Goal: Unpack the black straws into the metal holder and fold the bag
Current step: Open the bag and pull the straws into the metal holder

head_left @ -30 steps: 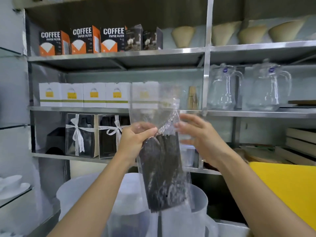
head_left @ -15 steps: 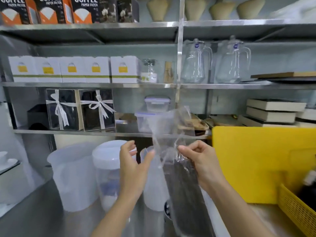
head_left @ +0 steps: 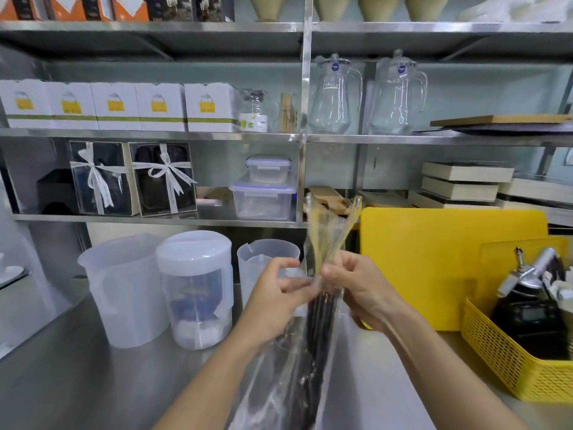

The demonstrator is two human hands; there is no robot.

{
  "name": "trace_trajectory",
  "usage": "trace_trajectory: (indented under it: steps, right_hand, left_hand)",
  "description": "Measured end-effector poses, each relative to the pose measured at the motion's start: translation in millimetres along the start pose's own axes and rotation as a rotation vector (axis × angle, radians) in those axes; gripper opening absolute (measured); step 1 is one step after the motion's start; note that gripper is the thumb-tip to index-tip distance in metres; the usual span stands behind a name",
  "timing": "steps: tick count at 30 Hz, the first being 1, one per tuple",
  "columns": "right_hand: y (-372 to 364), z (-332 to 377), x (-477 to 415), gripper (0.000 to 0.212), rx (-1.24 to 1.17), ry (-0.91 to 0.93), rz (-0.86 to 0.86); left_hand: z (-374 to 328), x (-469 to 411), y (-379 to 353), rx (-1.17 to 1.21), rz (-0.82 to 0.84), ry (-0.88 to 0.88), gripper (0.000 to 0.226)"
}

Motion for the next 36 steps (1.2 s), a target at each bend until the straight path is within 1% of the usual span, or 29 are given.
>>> trace_trajectory:
  steps: [1, 2, 4, 8, 10, 12, 13, 14, 15, 16, 17, 18, 19, 20, 22, 24, 26, 27, 29, 30, 31, 32, 33, 34, 35, 36]
  right_hand:
    - [7.1, 1.1, 3.6, 0.051, 0.008, 0.001, -0.021]
    - [15.2, 2.6, 7.6, 0.053, 0.011, 0.001, -0.051]
    - [34.4, 6.7, 16.7, 0.055, 0.026, -0.017, -0.132]
    - [78.5, 5.7, 35.2, 0.045, 0.154, -0.067, -0.349]
    - [93.5, 0.3, 42.5, 0.043, 0.199, -0.085, -0.445]
    - [100.5, -4.8, 46.6, 0.043, 0.247, -0.1, -0.504]
    - [102.5, -7.0, 47.4, 0.044, 0.269, -0.1, -0.523]
    - [104.3, -9.9, 47.1, 0.044, 0.287, -0.1, -0.538]
    - [105.6, -12.1, 46.4, 0.044, 0.305, -0.103, -0.55]
    - [106.1, -14.1, 45.7, 0.044, 0.326, -0.109, -0.557]
    - [106.4, -17.8, 44.5, 0.045, 0.346, -0.123, -0.555]
    - [107.1, -22.9, 42.8, 0.045, 0.371, -0.138, -0.549]
    - [106.7, -27.6, 41.7, 0.045, 0.414, -0.162, -0.544]
    - [104.7, -30.2, 41.3, 0.041, 0.492, -0.186, -0.542]
    - [98.6, -30.3, 43.1, 0.03, 0.703, -0.2, -0.572]
    - [87.7, -23.5, 45.1, 0.044, 0.786, -0.11, -0.595]
    - [65.6, -12.1, 46.8, 0.058, 0.756, 0.004, -0.528]
    - [53.4, -7.1, 46.8, 0.067, 0.8, 0.034, -0.472]
    - [27.3, 1.7, 46.5, 0.089, 1.013, 0.061, -0.308]
    - [14.9, 2.6, 44.9, 0.096, 1.059, 0.047, -0.178]
    - [3.9, -0.9, 44.4, 0.098, 1.023, -0.009, -0.027]
    - [-5.6, -9.0, 45.1, 0.101, 0.921, -0.096, 0.119]
    - [-14.0, -16.0, 48.5, 0.103, 0.851, -0.179, 0.232]
    - [-19.0, -22.5, 50.6, 0.101, 0.854, -0.22, 0.274]
    - [-19.4, -26.3, 50.2, 0.094, 0.902, -0.218, 0.255]
    - [-16.2, -28.7, 47.9, 0.081, 0.956, -0.199, 0.2]
  left_hand:
    - [-0.9, 0.6, 1.2, -0.006, -0.011, -0.001, 0.024]
    - [-1.9, 0.8, 3.1, -0.018, -0.031, 0.0, 0.019]
    - [-2.0, 1.0, 10.5, -0.029, -0.097, 0.019, 0.025]
    - [3.4, -0.2, 27.6, -0.028, -0.262, 0.052, 0.03]
    - [3.9, 0.9, 25.0, -0.049, -0.29, 0.059, 0.027]
    - [1.0, 3.9, 14.9, -0.047, -0.27, 0.059, 0.018]
    - [-2.6, 6.7, 7.5, -0.053, -0.222, 0.066, 0.021]
    - [-5.1, 8.2, -1.6, -0.07, -0.136, 0.091, 0.034]
    - [-5.0, 9.8, -9.6, -0.109, -0.047, 0.135, 0.055]
    - [-2.1, 11.6, -16.9, -0.152, 0.029, 0.199, 0.072]
    - [2.2, 13.3, -21.5, -0.196, 0.083, 0.249, 0.07]
    - [8.0, 13.2, -24.8, -0.218, 0.116, 0.284, 0.052]
    - [12.9, 12.6, -26.0, -0.232, 0.114, 0.321, 0.029]
    - [17.8, 11.6, -25.9, -0.233, 0.099, 0.366, 0.018]
    - [25.0, 9.3, -25.5, -0.19, 0.06, 0.439, 0.018]
    - [31.3, 3.8, -21.7, -0.101, -0.023, 0.471, 0.009]
    - [37.0, -1.7, -17.1, 0.067, -0.112, 0.493, 0.019]
    - [38.4, -4.1, -14.3, 0.141, -0.157, 0.492, 0.02]
    - [36.8, -7.5, -10.4, 0.232, -0.218, 0.469, 0.012]
    - [34.4, -8.5, -10.0, 0.272, -0.232, 0.459, 0.01]
    - [32.1, -8.5, -10.3, 0.322, -0.24, 0.451, 0.011]
    - [31.4, -9.3, -10.5, 0.376, -0.241, 0.446, 0.013]
    - [30.8, -10.2, -12.0, 0.436, -0.235, 0.441, 0.014]
    - [31.0, -11.2, -13.3, 0.484, -0.223, 0.441, 0.012]
    - [30.3, -11.6, -14.4, 0.523, -0.211, 0.443, 0.011]
    - [29.0, -11.4, -15.4, 0.548, -0.196, 0.44, 0.012]
Point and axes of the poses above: each hand's wrist, its own x-axis away from the middle knuckle, its own y-axis out of the back of the hand, z = x × y, the point moved 7 cm from there along -x, towards the middle knuckle, and after that the axes turned 2 degrees about y, right-handed, at the moved point
